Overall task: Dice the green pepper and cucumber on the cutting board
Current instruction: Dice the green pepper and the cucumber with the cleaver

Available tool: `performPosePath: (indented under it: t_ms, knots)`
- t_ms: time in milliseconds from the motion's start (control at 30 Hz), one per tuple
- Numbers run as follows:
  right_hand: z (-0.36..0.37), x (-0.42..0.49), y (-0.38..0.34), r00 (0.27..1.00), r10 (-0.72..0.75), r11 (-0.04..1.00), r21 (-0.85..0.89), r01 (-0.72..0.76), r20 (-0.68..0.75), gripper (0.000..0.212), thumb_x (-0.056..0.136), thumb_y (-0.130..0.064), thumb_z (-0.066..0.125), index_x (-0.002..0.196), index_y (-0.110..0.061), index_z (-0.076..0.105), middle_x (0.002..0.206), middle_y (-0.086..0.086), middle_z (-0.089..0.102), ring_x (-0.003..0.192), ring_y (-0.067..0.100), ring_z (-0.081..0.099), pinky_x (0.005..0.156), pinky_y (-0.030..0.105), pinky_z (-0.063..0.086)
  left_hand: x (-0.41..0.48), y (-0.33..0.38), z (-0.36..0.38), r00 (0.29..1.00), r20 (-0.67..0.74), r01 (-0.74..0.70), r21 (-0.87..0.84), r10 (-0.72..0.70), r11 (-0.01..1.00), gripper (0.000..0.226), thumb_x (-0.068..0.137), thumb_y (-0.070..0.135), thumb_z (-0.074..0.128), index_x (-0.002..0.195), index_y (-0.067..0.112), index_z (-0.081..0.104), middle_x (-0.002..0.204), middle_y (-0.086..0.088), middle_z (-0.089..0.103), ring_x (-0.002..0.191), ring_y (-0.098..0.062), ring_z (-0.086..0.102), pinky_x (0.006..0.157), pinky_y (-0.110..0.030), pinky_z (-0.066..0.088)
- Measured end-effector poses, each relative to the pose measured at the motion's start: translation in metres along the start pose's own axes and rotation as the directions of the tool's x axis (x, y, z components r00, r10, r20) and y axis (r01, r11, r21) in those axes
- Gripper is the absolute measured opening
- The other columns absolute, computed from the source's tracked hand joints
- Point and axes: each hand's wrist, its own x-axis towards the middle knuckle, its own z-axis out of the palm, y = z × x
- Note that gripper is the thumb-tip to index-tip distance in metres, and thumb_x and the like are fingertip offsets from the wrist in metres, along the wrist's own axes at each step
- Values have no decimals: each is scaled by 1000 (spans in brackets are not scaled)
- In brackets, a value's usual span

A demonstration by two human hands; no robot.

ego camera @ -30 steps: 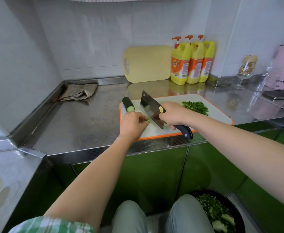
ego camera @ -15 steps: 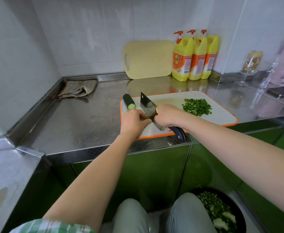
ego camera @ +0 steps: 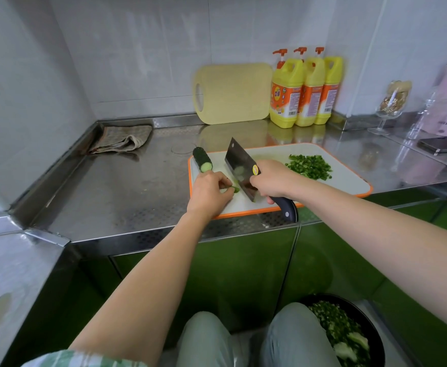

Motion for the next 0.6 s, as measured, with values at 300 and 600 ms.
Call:
performPosePath:
  t_ms: [300, 600]
  knots:
    - [6, -8, -13, 999, 17, 987, -160, -12, 32, 21, 90, -4, 40, 70, -6, 43, 58, 13, 54, 45, 25, 51, 44, 21, 36, 0, -1, 1, 999, -37, -15, -5, 15, 1000, 10, 85, 18, 69, 83, 10, 73, 83, 1, 66, 80, -10, 50, 68, -20, 35]
    - [16, 10, -11, 998, 49, 996, -68, -52, -44, 11, 91, -4, 41, 94, -1, 51, 77, 17, 58, 49, 28, 57, 46, 24, 43, 0, -1, 2, 999, -46, 12, -11, -12, 1000, 14, 85, 19, 66, 79, 10, 74, 82, 0, 72, 78, -15, 61, 66, -24, 46]
